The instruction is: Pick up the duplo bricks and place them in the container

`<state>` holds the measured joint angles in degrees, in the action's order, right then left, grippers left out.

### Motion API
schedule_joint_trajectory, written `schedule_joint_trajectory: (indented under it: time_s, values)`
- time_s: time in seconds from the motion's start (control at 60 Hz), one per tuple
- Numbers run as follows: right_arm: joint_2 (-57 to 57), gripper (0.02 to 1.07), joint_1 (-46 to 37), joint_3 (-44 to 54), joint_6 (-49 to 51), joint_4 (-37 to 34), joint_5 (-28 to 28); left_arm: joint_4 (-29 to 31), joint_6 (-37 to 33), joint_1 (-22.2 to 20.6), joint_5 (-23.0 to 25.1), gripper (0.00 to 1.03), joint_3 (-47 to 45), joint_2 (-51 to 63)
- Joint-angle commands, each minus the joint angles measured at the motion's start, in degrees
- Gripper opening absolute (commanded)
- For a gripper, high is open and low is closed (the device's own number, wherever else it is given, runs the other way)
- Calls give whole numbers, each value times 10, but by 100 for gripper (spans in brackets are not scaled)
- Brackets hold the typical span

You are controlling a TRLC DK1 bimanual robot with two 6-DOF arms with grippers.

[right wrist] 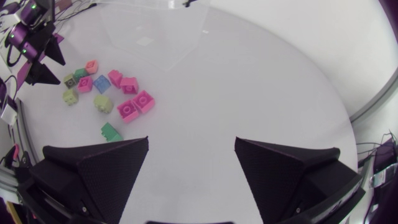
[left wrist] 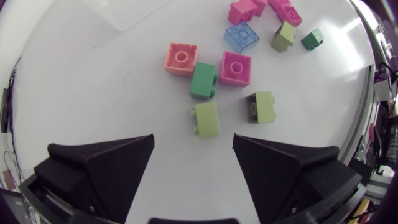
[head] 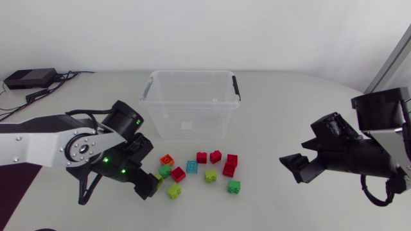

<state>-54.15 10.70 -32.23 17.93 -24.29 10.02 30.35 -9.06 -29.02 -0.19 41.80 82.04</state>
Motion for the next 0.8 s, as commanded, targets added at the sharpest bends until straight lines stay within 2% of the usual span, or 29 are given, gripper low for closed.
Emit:
schedule_joint_trajectory:
  time_s: [0.0,0.05,0.083,0.217,0.317,0.383,0.5,0.55,0.667,0.783]
  values:
    - [-6,102,13,1,29,-8,25,4,5,-14,4,82,23,29]
    - [-5,102,14,7,31,-6,41,4,6,-19,4,82,28,37]
    - [-4,101,16,12,34,-2,46,3,10,-23,4,77,32,47]
    - [-5,99,54,16,36,-2,45,-10,18,-26,4,69,41,83]
    - [-10,98,85,19,45,-6,45,-27,28,-26,4,58,47,106]
    - [-23,93,101,23,57,-2,47,-35,32,-27,4,47,50,127]
    - [-48,92,125,28,75,7,58,-48,36,-39,4,34,48,151]
    - [-55,84,141,31,81,16,62,-48,38,-42,4,26,45,153]
    - [-83,69,168,30,84,35,66,-45,30,-45,4,25,36,130]
    - [-128,67,191,28,97,56,65,-35,15,-43,4,25,29,80]
